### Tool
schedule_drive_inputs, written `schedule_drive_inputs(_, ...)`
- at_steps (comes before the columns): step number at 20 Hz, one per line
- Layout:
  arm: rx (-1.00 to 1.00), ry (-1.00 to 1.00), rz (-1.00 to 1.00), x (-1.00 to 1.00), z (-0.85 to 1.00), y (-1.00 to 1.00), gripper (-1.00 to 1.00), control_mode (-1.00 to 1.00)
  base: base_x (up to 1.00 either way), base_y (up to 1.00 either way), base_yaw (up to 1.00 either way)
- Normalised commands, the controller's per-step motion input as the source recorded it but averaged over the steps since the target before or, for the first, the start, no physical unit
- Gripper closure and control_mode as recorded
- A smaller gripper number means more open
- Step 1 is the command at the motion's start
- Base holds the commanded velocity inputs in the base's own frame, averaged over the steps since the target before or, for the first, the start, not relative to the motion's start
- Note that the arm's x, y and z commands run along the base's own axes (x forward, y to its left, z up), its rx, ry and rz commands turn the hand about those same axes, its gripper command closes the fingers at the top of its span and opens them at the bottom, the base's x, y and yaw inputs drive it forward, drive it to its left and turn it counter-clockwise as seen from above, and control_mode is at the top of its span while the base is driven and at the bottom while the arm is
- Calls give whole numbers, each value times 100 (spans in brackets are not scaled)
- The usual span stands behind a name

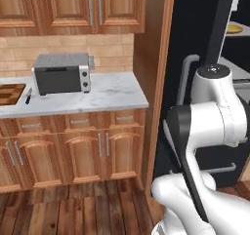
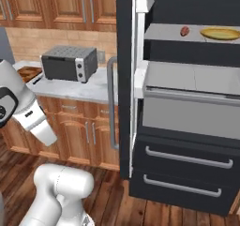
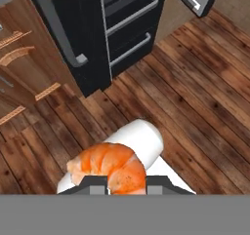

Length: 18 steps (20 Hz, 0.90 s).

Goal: Retrieve the shrimp from the fridge and place it on the cutting board.

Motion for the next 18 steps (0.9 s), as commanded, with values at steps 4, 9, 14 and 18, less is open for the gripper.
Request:
schedule_drive_inputs(4, 0, 0, 0, 0, 0, 0, 100, 100, 1, 100, 1)
schedule_drive_inputs(9, 0, 0, 0, 0, 0, 0, 100, 100, 21, 96, 0)
schedule_drive_inputs(14, 0, 0, 0, 0, 0, 0, 100, 100, 50, 68, -1)
schedule_drive_inputs(18, 0, 0, 0, 0, 0, 0, 100, 100, 59, 65, -1)
